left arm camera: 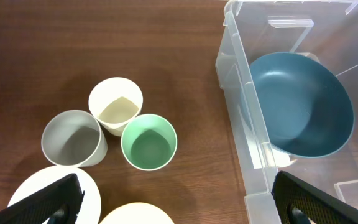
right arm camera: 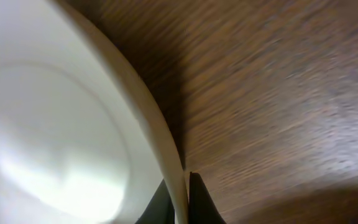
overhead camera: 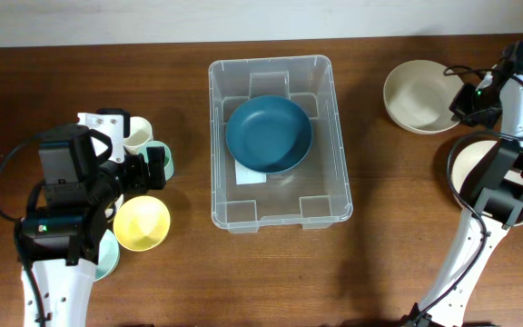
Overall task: Pack container
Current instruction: 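Release the plate and move the right gripper to the cream bowl, then lift the cream bowl with the right gripper and place it in the bin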
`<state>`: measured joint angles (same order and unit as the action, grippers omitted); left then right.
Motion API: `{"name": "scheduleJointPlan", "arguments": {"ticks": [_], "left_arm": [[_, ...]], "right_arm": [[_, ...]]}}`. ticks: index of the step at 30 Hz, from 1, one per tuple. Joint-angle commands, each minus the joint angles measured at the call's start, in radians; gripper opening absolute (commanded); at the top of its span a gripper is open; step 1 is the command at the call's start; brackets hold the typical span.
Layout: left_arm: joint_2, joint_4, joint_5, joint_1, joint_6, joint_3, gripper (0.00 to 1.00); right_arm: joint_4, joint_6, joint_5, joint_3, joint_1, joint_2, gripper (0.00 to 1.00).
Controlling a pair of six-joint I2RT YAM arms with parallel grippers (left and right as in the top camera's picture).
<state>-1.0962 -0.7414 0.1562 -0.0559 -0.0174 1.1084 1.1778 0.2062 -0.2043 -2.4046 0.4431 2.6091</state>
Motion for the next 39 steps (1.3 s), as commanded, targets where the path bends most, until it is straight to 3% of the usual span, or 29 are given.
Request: {"name": "scheduleJointPlan", "arguments": {"ticks": [1, 14, 23, 32, 39], "left_arm": [[0.0, 0.003, -0.007, -0.006, 0.002, 0.022, 0.99], [0.0, 0.003, -0.008, -0.006, 0.002, 0.022, 0.99], [0.0, -0.005, -0.008, -0.006, 0.002, 0.022, 0.99], [0.001, -0.026, -0.034, -0.006, 0.002, 0.022, 0.99], [0.0, -0.026, -0.034, -0.006, 0.002, 0.022, 0.99]], "right_arm": [[0.024, -0.011, -0.058, -0.059, -0.012, -0.072, 0.04], [0.234, -0.049, -0.058, -0.221, -0.075, -0.338, 0.04], [0.304, -0.158, -0.031, -0.221, -0.351, -0.544, 0.04], [0.349, -0.143, 0.165, -0.139, -0.657, -0.513, 0.04], [0.286, -0.093, 0.24, 0.005, -0.758, -0.463, 0.04]]}}
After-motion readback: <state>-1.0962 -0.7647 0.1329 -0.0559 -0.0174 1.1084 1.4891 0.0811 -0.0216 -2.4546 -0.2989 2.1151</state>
